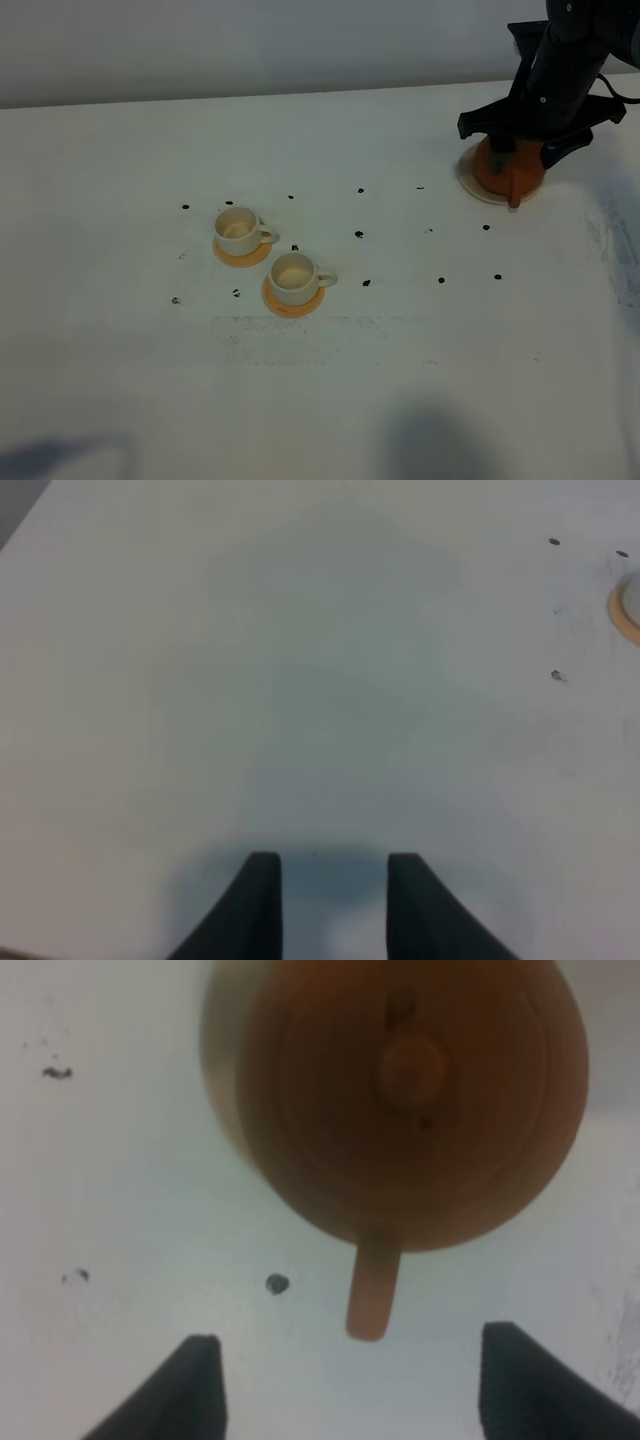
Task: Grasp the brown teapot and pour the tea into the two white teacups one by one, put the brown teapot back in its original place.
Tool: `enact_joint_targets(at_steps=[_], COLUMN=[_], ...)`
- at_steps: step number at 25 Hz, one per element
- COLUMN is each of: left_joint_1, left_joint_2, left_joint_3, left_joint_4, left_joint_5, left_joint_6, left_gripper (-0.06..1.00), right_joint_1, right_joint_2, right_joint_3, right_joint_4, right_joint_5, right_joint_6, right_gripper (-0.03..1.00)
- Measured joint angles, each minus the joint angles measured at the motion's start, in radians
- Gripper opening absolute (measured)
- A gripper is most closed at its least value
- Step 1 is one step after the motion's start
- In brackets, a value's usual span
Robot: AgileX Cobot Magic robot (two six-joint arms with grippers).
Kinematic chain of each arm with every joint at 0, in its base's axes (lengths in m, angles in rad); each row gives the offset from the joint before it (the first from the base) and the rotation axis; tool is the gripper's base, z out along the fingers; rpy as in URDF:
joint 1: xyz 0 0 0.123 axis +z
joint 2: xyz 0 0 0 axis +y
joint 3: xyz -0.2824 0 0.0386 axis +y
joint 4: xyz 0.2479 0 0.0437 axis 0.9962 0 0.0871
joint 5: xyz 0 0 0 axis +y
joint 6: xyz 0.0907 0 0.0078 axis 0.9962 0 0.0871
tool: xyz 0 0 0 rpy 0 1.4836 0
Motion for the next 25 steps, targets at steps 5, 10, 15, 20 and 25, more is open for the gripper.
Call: enact_joint_targets(at_steps=[5, 10, 15, 20, 25], left_joint_1=[0.0, 0.0, 0.0, 0.0, 0.0], left_joint_2=[0.0, 0.0, 0.0, 0.0, 0.0], left_joint_3=[0.0, 0.0, 0.0, 0.0, 0.0], left_joint_4=[0.0, 0.0, 0.0, 0.0, 0.0], left_joint_5=[0.0, 0.0, 0.0, 0.0, 0.0], left_joint_6=[0.0, 0.0, 0.0, 0.0, 0.0], left_gripper=[0.25, 0.25, 0.25, 0.25, 0.25], right_joint_1=[0.0, 0.007, 0.02, 0.028, 0.03], right_joint_2=[0.025, 0.035, 0.06, 0.065, 0.075], right_joint_3=[-0.016, -0.02, -0.021, -0.021, -0.021], right_joint_4=[-0.039, -0.057, -0.056, -0.056, -0.056], right_joint_5=[0.0, 0.0, 0.002, 0.002, 0.005], right_joint_6=[0.023, 0.031, 0.031, 0.032, 0.033], right_gripper=[0.53, 0.53, 0.53, 0.51, 0.5])
